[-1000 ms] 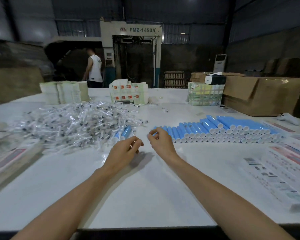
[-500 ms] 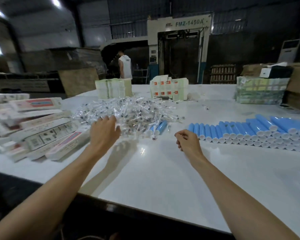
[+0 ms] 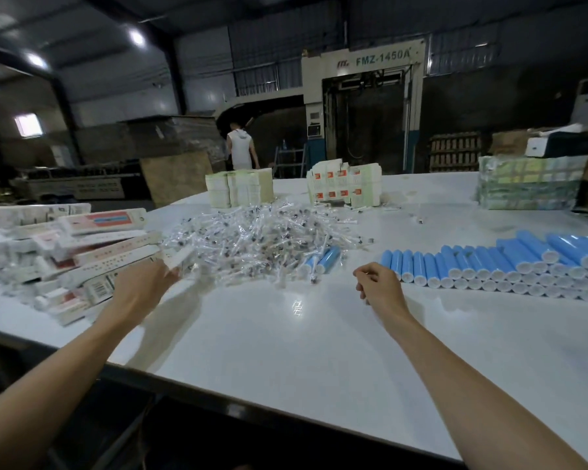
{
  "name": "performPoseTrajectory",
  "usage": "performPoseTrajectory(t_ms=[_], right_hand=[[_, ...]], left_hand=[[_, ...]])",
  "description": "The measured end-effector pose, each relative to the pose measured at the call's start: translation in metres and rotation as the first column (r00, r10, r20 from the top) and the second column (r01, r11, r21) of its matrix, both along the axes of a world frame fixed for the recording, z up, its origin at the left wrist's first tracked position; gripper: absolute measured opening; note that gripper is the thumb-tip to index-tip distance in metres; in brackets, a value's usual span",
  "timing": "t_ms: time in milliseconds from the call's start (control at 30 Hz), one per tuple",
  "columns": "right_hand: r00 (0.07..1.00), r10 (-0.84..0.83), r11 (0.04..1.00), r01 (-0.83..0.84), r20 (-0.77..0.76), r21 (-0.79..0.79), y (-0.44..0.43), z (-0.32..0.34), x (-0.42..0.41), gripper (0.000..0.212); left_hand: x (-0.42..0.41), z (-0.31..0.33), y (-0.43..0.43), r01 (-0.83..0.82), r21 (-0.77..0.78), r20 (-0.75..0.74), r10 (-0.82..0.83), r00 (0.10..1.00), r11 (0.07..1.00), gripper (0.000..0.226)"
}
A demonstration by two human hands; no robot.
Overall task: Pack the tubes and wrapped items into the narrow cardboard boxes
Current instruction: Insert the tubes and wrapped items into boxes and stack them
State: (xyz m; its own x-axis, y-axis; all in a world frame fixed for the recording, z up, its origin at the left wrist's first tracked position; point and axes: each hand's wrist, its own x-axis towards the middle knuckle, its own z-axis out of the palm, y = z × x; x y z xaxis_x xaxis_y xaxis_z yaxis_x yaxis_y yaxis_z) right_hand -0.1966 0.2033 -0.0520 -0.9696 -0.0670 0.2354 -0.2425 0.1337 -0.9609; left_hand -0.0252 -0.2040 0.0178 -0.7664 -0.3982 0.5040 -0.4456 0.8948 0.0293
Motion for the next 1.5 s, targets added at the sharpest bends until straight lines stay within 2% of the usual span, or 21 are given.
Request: performPoseTrajectory(t_ms=[100, 200, 233, 267, 333, 367, 433, 500, 533, 633, 700, 800, 867, 933, 1067, 1133, 1300, 1400, 1500], right_hand=[[1.0, -0.002, 1.0, 0.002, -0.005, 0.01, -0.001, 0.0, 0.0, 0.018], [1.0, 0.002, 1.0, -0.002, -0.006, 0.013, -0.002, -0.001, -0.001, 0.02], [1.0, 0.005, 1.0, -0.005, -0.007, 0.015, -0.003, -0.002, -0.001, 0.02], [1.0, 0.007, 1.0, -0.007, -0.008, 0.017, -0.003, -0.002, -0.001, 0.021], [1.0, 0.008, 1.0, -0.008, -0.007, 0.022, -0.003, -0.002, -0.001, 0.021], [1.0, 0.007, 1.0, -0.006, -0.007, 0.022, -0.003, -0.003, 0.0, 0.021], [1.0, 0.005, 0.999, -0.004, -0.016, 0.035, -0.003, -0.003, 0.0, 0.022], [1.0, 0.009, 0.998, -0.007, -0.028, 0.063, -0.004, -0.002, 0.002, 0.023], [0.999, 0.011, 0.996, -0.008, -0.039, 0.086, -0.004, -0.002, 0.003, 0.024], [0.995, 0.02, 0.983, -0.001, -0.103, 0.183, -0.007, -0.003, 0.006, 0.024], [0.987, 0.029, 0.959, 0.017, -0.157, 0.283, -0.011, -0.004, 0.008, 0.02], [0.963, 0.085, 0.854, 0.062, -0.256, 0.516, -0.015, 0.0, 0.005, 0.021], [0.943, 0.17, 0.759, 0.059, -0.285, 0.648, -0.025, 0.007, -0.006, 0.033], [0.94, 0.2, 0.695, 0.062, -0.275, 0.716, -0.032, 0.015, -0.017, 0.043], [0.946, 0.197, 0.589, 0.097, -0.259, 0.802, -0.065, 0.019, -0.034, 0.037], [0.937, 0.225, 0.548, 0.106, -0.268, 0.83, -0.074, 0.016, -0.037, 0.036], [0.899, 0.261, 0.5, 0.187, -0.353, 0.846, -0.073, 0.011, -0.035, 0.026], [0.894, 0.232, 0.446, 0.252, -0.383, 0.859, -0.065, 0.01, -0.024, 0.023], [0.859, 0.157, 0.388, 0.4, -0.487, 0.831, -0.052, 0.009, -0.011, 0.021]], left_hand=[[0.003, 0.02, 0.011, 0.146, 0.21, -0.118, -0.123, 0.985, 0.967, 0.043], [0.002, 0.03, 0.035, 0.329, 0.391, -0.209, -0.265, 0.941, 0.859, 0.038], [0.001, 0.031, 0.043, 0.396, 0.487, -0.257, -0.305, 0.917, 0.778, 0.04], [-0.002, 0.031, 0.052, 0.465, 0.595, -0.317, -0.339, 0.886, 0.656, 0.042], [-0.015, 0.028, 0.071, 0.555, 0.752, -0.429, -0.375, 0.822, 0.355, 0.044], [-0.024, 0.027, 0.081, 0.567, 0.786, -0.468, -0.364, 0.805, 0.245, 0.043], [-0.045, 0.026, 0.1, 0.576, 0.813, -0.528, -0.305, 0.792, 0.087, 0.034], [-0.068, 0.023, 0.116, 0.593, 0.8, -0.595, -0.255, 0.762, -0.095, 0.03], [-0.078, 0.021, 0.124, 0.604, 0.781, -0.623, -0.256, 0.739, -0.157, 0.031], [-0.104, 0.011, 0.145, 0.644, 0.742, -0.667, -0.306, 0.68, -0.187, 0.035], [-0.117, 0.001, 0.159, 0.652, 0.735, -0.675, -0.283, 0.682, -0.183, 0.036], [-0.132, -0.022, 0.17, 0.659, 0.729, -0.684, -0.231, 0.692, -0.184, 0.033], [-0.137, -0.035, 0.168, 0.646, 0.739, -0.673, -0.201, 0.711, -0.19, 0.03], [-0.137, -0.036, 0.171, 0.644, 0.74, -0.673, -0.198, 0.713, -0.195, 0.031], [-0.132, -0.037, 0.165, 0.645, 0.729, -0.683, -0.168, 0.711, -0.231, 0.036], [-0.13, -0.038, 0.164, 0.641, 0.735, -0.675, -0.152, 0.722, -0.221, 0.034], [-0.131, -0.037, 0.167, 0.631, 0.748, -0.662, -0.154, 0.734, -0.205, 0.027], [-0.128, -0.037, 0.169, 0.641, 0.722, -0.689, -0.187, 0.7, -0.259, 0.024], [-0.126, -0.036, 0.169, 0.65, 0.699, -0.712, -0.21, 0.67, -0.3, 0.028]])
